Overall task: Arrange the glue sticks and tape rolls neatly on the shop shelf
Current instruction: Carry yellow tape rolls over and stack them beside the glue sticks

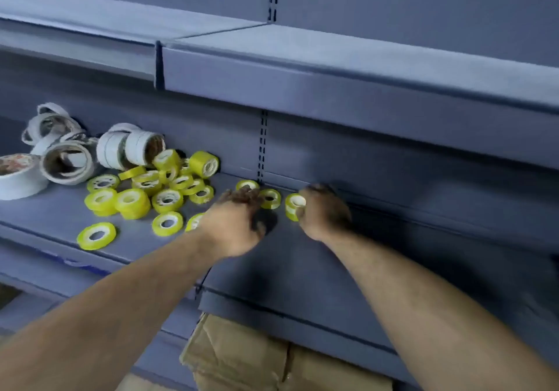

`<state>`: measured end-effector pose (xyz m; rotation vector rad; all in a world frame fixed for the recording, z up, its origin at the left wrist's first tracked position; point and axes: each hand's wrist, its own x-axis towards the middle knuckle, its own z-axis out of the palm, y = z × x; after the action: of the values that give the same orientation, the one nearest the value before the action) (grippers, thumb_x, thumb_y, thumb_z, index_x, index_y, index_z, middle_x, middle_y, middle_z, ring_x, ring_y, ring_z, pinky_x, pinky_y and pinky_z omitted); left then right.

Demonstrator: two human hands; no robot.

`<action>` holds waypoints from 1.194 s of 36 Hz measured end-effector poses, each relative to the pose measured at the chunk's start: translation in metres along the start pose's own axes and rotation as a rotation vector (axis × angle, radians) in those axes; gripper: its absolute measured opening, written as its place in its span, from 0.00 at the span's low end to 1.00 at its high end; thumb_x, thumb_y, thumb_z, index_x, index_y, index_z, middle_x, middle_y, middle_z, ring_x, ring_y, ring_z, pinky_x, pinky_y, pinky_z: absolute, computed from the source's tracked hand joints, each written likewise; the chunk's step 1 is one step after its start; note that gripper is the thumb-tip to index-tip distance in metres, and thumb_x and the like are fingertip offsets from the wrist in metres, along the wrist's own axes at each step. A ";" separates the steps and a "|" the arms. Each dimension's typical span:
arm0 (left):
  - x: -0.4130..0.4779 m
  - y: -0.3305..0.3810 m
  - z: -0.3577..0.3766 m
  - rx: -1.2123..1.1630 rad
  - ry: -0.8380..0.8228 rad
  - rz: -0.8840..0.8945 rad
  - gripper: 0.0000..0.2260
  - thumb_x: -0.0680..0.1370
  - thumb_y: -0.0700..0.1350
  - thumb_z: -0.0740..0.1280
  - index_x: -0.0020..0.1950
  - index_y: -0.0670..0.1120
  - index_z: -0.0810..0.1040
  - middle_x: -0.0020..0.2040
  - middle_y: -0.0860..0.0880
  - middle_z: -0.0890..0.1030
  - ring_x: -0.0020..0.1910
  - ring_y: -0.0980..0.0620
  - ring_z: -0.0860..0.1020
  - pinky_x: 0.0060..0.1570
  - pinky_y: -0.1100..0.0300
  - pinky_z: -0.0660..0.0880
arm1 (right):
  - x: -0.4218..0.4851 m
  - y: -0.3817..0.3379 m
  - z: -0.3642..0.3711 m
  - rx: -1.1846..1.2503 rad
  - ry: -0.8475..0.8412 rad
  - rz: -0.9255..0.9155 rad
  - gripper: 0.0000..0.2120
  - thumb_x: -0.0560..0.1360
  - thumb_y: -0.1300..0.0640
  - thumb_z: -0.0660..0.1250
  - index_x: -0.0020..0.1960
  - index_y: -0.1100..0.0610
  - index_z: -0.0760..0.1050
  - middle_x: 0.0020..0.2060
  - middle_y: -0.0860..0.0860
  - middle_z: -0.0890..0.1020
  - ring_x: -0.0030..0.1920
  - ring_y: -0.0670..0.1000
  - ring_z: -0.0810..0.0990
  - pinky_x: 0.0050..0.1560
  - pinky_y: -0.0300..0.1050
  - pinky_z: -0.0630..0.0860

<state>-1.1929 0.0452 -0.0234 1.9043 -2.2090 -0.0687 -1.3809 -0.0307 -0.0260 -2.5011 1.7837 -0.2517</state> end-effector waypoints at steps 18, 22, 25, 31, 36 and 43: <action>0.051 -0.018 0.035 -0.081 -0.069 0.112 0.23 0.74 0.59 0.54 0.63 0.52 0.76 0.66 0.51 0.77 0.66 0.46 0.74 0.62 0.53 0.74 | 0.006 0.003 0.026 0.159 -0.159 0.070 0.05 0.72 0.50 0.63 0.37 0.42 0.72 0.46 0.46 0.71 0.52 0.53 0.76 0.44 0.42 0.65; 0.050 -0.018 0.032 -0.098 -0.080 0.090 0.20 0.74 0.59 0.56 0.59 0.53 0.77 0.62 0.51 0.78 0.63 0.46 0.75 0.58 0.52 0.76 | 0.001 0.003 0.018 0.291 -0.107 0.130 0.01 0.75 0.52 0.67 0.44 0.48 0.76 0.47 0.47 0.79 0.50 0.51 0.78 0.42 0.41 0.67; 0.051 -0.019 0.033 -0.110 -0.075 0.085 0.20 0.73 0.59 0.57 0.58 0.53 0.78 0.62 0.52 0.78 0.63 0.46 0.75 0.58 0.52 0.76 | -0.001 0.007 0.011 0.542 -0.058 0.241 0.05 0.75 0.52 0.70 0.45 0.53 0.78 0.40 0.47 0.79 0.43 0.49 0.77 0.37 0.42 0.68; 0.052 -0.012 0.033 -0.122 -0.036 0.166 0.12 0.77 0.50 0.65 0.58 0.52 0.80 0.59 0.50 0.79 0.61 0.47 0.74 0.57 0.56 0.74 | -0.002 0.018 0.008 0.825 -0.008 0.374 0.08 0.80 0.51 0.64 0.45 0.54 0.76 0.46 0.54 0.83 0.46 0.52 0.83 0.37 0.42 0.72; 0.058 0.003 0.035 -0.150 -0.044 0.236 0.12 0.78 0.46 0.65 0.60 0.49 0.81 0.58 0.49 0.79 0.62 0.47 0.74 0.61 0.56 0.72 | -0.011 0.022 0.002 0.947 -0.018 0.421 0.08 0.83 0.54 0.60 0.51 0.56 0.76 0.47 0.55 0.83 0.38 0.48 0.83 0.32 0.41 0.71; 0.061 0.018 0.051 -0.051 -0.174 0.225 0.08 0.79 0.48 0.66 0.56 0.56 0.80 0.60 0.51 0.79 0.58 0.48 0.77 0.55 0.59 0.74 | -0.024 0.030 -0.007 1.143 -0.019 0.454 0.05 0.82 0.55 0.64 0.48 0.53 0.76 0.44 0.55 0.83 0.37 0.50 0.83 0.30 0.41 0.71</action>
<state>-1.2284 -0.0176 -0.0612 1.6686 -2.4950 -0.2594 -1.4177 -0.0177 -0.0262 -1.2778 1.4660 -0.8851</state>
